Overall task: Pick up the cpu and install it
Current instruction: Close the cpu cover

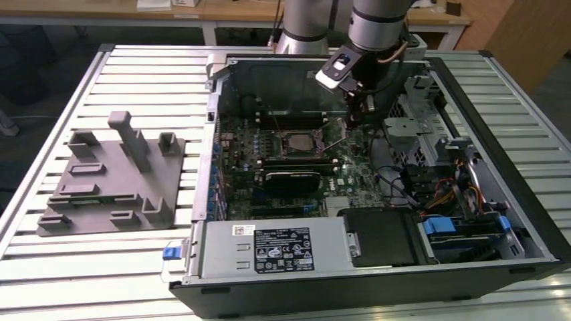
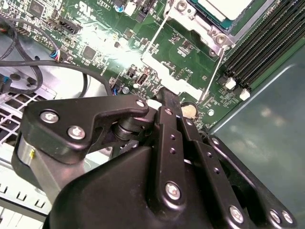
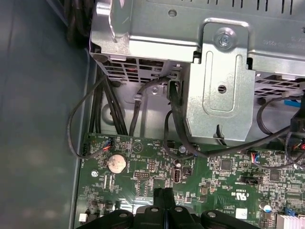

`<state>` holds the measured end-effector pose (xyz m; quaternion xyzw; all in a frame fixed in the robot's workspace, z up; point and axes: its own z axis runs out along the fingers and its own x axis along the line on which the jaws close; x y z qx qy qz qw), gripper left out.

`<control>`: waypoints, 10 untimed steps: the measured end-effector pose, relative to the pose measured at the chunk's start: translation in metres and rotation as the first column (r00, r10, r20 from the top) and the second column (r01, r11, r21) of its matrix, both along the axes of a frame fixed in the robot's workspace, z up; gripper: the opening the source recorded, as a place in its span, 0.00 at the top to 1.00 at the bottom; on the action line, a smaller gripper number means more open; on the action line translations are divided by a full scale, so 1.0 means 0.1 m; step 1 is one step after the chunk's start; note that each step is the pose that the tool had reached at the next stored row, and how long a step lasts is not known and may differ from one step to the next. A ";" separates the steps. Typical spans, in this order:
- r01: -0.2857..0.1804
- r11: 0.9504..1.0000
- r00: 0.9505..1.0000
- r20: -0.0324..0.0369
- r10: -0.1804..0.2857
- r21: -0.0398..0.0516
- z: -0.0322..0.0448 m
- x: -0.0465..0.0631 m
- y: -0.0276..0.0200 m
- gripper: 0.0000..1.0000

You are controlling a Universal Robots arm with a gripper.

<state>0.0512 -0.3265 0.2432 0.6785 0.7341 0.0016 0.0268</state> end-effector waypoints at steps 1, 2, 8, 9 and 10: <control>0.000 1.000 1.000 0.000 0.000 0.000 -0.008 0.00 0.000 0.89; 0.000 1.000 1.000 0.000 0.000 0.000 -0.012 0.00 0.000 0.89; -0.002 1.000 1.000 0.000 0.002 0.000 -0.020 -0.01 0.000 0.89; -0.002 1.000 1.000 0.000 0.002 0.000 -0.021 -0.01 0.000 0.89; -0.002 1.000 1.000 0.000 0.002 0.000 -0.021 -0.02 0.000 0.89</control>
